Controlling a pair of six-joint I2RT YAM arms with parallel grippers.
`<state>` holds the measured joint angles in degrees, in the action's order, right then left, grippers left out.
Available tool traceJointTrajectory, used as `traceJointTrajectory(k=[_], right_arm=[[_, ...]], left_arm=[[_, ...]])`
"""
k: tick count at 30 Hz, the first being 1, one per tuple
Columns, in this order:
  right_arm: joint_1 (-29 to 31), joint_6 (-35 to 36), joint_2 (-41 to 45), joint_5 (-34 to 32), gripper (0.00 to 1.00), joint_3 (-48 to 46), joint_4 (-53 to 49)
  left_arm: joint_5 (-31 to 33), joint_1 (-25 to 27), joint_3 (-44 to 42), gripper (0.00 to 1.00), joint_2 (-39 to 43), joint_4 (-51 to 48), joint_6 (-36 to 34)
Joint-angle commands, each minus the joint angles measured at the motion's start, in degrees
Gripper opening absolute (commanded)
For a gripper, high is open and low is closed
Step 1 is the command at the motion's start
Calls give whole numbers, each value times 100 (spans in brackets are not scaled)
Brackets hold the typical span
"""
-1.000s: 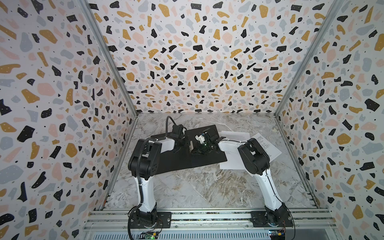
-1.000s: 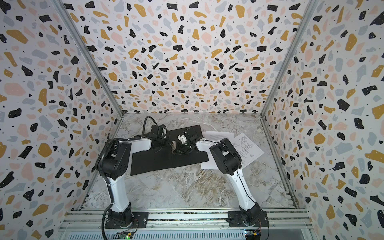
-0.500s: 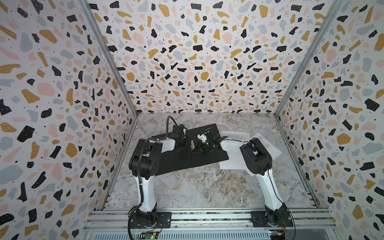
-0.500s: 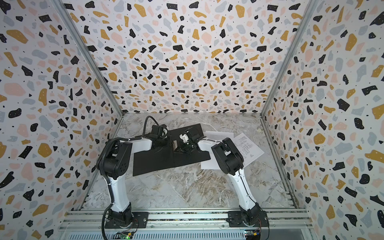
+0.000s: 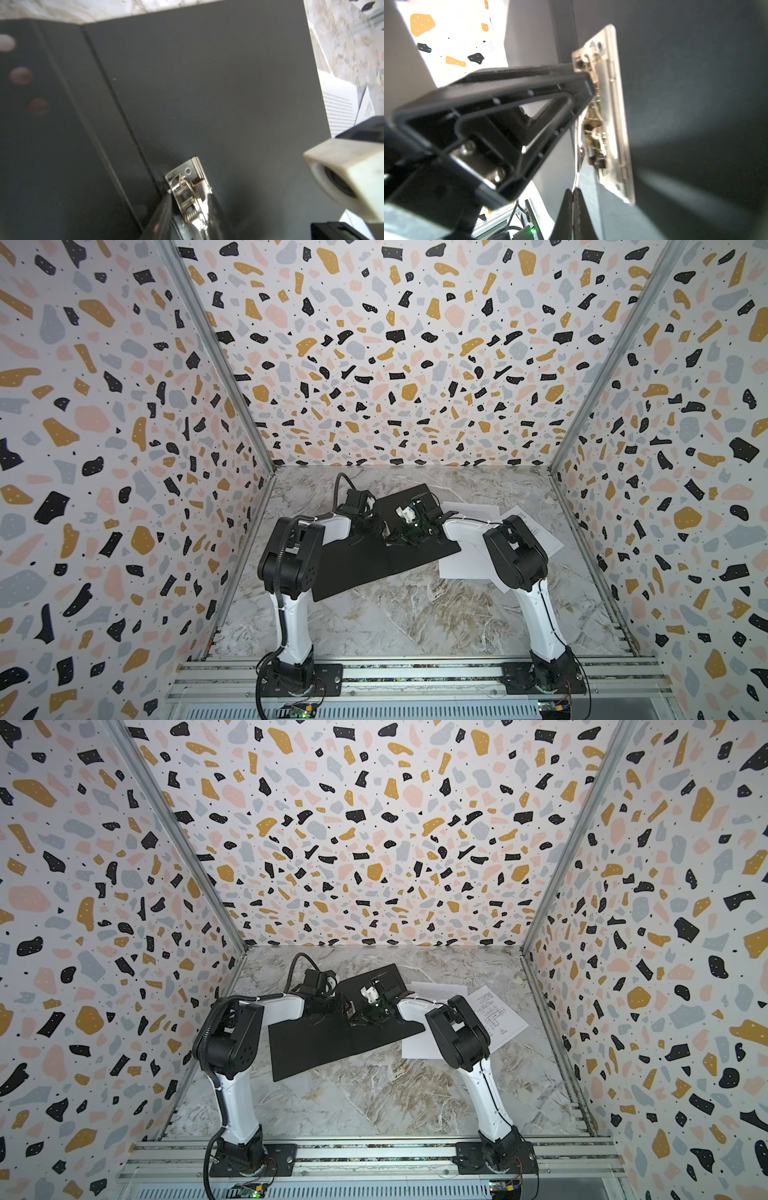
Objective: Put the files into the folder
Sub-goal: 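Pull the clip lever up with the right gripper to open the clip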
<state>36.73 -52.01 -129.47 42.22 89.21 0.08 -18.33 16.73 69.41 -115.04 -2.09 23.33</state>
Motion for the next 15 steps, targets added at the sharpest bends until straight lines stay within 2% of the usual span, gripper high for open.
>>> traceJointTrajectory(k=[1,7,11,15], right_arm=[[32,-22,333,-67,10,-74,-59],[50,-122,418,6,24,-61,58],[48,-96,497,15,34,-66,61],[45,-70,667,45,43,-137,170]], left_arm=[[-155,25,206,41,209,-526,-83],[-305,-11,358,56,476,-655,-4],[-344,-29,345,61,642,-742,102],[-667,-74,100,67,878,-466,456]])
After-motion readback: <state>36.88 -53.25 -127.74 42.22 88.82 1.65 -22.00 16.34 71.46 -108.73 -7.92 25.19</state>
